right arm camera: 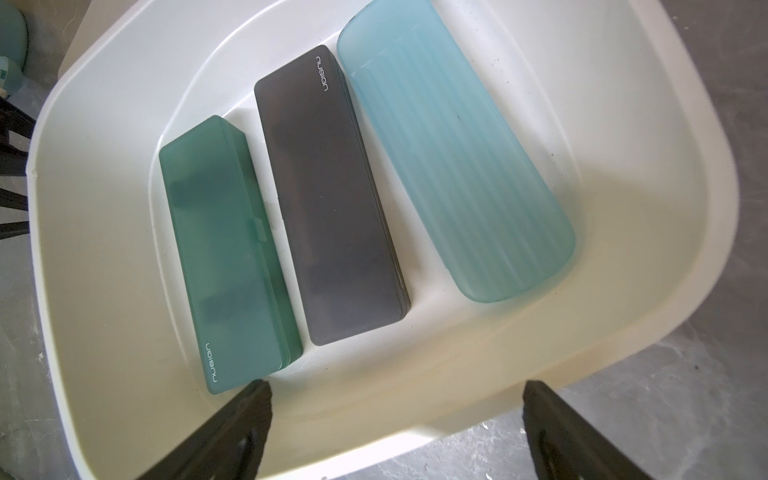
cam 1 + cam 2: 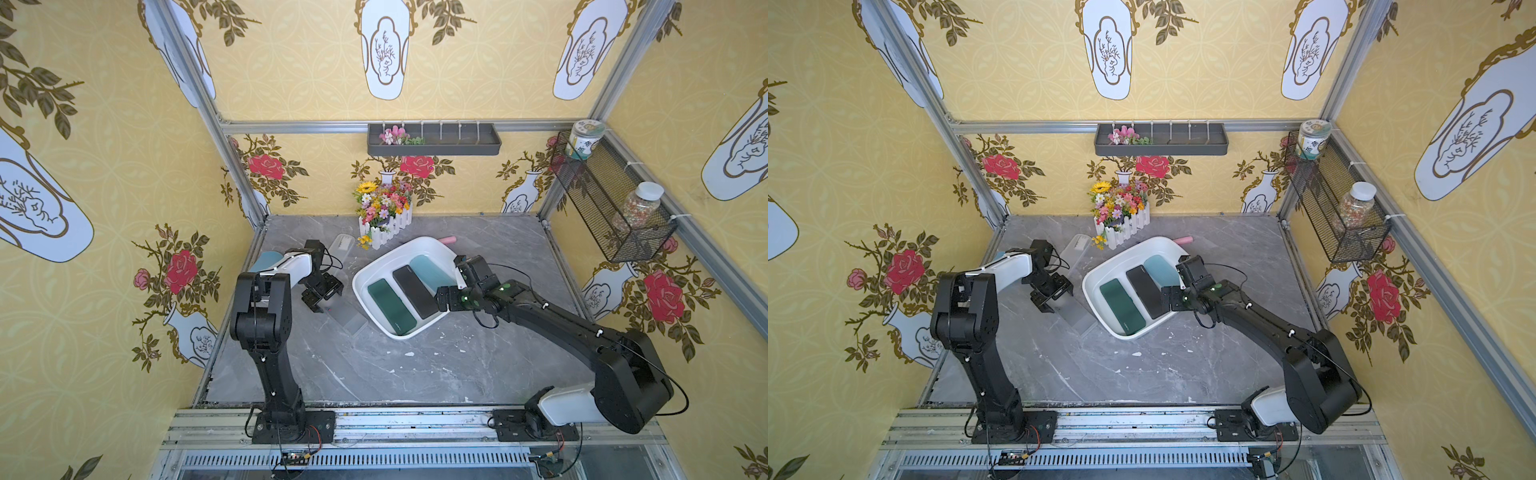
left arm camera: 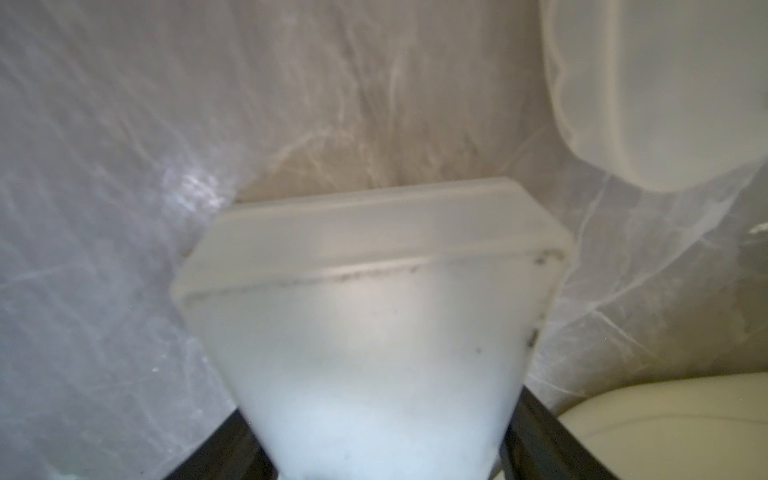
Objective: Put the pencil case into the storage box
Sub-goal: Pick up the pencil case from the center of the board.
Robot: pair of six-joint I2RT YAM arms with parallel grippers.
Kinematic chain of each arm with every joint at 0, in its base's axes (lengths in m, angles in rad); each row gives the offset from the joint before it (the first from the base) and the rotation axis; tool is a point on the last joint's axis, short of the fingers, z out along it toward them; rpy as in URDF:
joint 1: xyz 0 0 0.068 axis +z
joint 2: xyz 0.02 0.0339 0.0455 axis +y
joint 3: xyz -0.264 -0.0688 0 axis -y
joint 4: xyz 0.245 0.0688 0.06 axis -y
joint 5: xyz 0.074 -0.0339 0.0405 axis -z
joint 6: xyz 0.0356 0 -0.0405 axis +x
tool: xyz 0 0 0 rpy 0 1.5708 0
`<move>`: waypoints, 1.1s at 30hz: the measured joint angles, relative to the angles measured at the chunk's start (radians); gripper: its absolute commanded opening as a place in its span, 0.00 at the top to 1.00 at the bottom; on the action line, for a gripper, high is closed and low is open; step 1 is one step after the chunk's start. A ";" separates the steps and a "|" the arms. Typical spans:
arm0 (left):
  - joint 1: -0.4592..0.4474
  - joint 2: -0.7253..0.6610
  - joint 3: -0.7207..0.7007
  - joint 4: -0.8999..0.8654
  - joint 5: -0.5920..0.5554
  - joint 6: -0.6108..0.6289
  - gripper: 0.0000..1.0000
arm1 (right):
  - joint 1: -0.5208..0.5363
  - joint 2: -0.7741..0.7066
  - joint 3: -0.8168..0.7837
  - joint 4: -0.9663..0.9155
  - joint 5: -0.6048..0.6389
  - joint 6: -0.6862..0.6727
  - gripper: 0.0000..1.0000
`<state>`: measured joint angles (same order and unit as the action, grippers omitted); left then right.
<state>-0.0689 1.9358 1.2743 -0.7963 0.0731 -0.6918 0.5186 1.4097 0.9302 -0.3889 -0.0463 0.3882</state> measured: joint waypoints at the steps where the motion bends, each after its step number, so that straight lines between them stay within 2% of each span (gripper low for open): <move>1: 0.000 -0.001 0.000 0.000 0.000 0.000 0.23 | 0.000 0.001 0.000 0.000 0.000 0.000 0.03; 16: 0.000 -0.013 0.034 0.021 0.013 0.008 0.24 | 0.007 0.024 0.027 0.000 0.001 0.000 0.03; 33: 0.000 -0.087 0.072 -0.017 0.000 0.045 0.25 | 0.031 0.070 0.073 0.000 -0.008 0.000 0.03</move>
<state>-0.0689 1.8492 1.3464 -0.8135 0.0734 -0.6472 0.5491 1.4799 1.0035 -0.3893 -0.0540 0.3882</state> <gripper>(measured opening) 0.765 0.971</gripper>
